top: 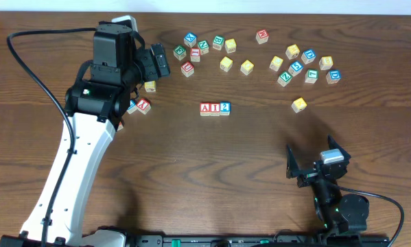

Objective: Spell out AI2

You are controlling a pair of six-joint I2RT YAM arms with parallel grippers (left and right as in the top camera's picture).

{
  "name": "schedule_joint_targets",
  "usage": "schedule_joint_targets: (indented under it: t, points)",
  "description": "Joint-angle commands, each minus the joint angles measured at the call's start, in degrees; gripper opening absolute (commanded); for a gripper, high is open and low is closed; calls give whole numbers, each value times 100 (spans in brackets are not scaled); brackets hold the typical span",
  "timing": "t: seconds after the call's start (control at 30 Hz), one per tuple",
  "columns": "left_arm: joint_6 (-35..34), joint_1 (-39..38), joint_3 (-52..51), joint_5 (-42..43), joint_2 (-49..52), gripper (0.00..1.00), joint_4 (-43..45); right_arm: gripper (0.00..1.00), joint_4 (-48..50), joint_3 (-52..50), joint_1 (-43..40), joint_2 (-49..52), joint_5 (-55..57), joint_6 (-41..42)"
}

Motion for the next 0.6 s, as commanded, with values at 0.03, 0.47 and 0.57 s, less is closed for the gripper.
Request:
schedule_joint_targets:
  t: [0.03, 0.47, 0.57]
  points:
    - [162, 26, 46, -107, 15, 96, -136, 99, -13, -15, -24, -39, -35, 74]
    - [326, 127, -424, -938, -44, 96, -387, 99, -13, -15, -24, -39, -35, 74]
    - [584, 138, -876, -911, -264, 96, 267, 99, -11, -15, -24, -39, -35, 74]
